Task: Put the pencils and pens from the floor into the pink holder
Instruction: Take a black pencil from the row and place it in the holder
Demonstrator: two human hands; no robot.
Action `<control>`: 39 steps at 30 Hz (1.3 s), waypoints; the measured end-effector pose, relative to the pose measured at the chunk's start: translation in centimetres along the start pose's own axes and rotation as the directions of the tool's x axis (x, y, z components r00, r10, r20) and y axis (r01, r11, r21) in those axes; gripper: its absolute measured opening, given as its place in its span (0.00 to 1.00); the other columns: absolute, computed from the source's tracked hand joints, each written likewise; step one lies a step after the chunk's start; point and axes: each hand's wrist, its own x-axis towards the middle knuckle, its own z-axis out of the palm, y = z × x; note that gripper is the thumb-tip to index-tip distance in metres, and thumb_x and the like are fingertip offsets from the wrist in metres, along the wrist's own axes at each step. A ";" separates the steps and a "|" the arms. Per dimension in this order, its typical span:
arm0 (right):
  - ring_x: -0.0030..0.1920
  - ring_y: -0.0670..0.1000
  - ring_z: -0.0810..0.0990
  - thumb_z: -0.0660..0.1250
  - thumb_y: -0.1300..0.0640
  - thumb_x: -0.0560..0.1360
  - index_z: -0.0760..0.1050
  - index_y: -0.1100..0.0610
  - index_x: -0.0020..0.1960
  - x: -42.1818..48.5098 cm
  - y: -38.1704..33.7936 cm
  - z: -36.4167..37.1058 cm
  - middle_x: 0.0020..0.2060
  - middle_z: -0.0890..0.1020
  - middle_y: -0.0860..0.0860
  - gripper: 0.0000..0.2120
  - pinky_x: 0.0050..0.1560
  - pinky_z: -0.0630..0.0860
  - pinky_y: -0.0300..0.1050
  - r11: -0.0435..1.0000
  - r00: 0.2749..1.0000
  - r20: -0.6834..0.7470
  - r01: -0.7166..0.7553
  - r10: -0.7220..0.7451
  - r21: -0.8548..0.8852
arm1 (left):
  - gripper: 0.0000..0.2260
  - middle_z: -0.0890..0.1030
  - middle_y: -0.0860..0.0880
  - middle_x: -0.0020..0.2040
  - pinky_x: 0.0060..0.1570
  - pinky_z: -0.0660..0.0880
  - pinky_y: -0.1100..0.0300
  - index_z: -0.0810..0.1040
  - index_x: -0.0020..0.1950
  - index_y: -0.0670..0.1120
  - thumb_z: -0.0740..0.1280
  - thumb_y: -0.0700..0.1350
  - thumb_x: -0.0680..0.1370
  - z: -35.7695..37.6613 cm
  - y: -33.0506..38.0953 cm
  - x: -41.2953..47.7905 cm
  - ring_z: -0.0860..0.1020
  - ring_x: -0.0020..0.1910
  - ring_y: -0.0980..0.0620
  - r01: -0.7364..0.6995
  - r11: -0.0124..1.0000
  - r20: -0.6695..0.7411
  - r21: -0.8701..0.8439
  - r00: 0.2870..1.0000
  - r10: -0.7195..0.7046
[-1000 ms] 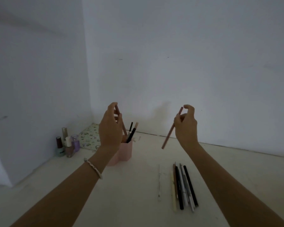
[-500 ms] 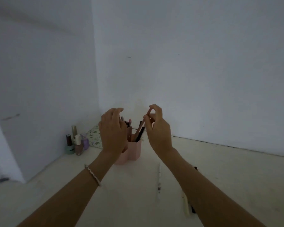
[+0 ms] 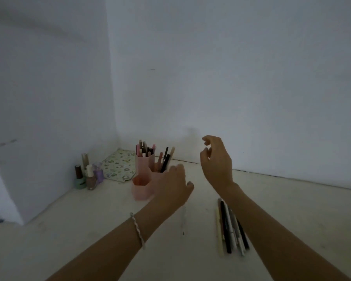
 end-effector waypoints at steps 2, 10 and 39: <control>0.40 0.41 0.75 0.61 0.62 0.75 0.72 0.51 0.60 -0.2 1.9 -2.1 0.50 0.78 0.44 0.15 0.43 0.73 0.38 0.991 0.991 0.023 -0.132 0.132 -0.009 | 0.24 0.74 0.45 0.61 0.55 0.76 0.53 0.64 0.68 0.45 0.64 0.55 0.77 2.0 0.6 -0.4 0.77 0.57 0.47 0.080 0.989 0.308 0.123 0.944 -0.115; 0.30 0.43 0.73 0.60 0.63 0.75 0.75 0.53 0.50 -1.7 6.0 -6.2 0.36 0.77 0.45 0.09 0.33 0.68 0.39 0.940 0.936 0.123 -0.313 0.330 -0.138 | 0.13 0.78 0.41 0.56 0.48 0.74 0.54 0.67 0.61 0.43 0.58 0.34 0.77 3.5 1.8 0.0 0.78 0.53 0.44 0.092 0.990 0.344 0.105 0.931 -0.124; 0.29 0.47 0.73 0.66 0.63 0.74 0.64 0.57 0.63 0.9 4.7 -5.0 0.33 0.74 0.49 0.19 0.27 0.69 0.38 0.875 0.857 0.188 -0.484 0.479 -0.023 | 0.18 0.79 0.49 0.47 0.36 0.78 0.67 0.66 0.66 0.52 0.63 0.39 0.79 -6.6 -4.4 6.6 0.79 0.38 0.56 -0.218 0.866 -0.689 -0.450 0.701 -0.181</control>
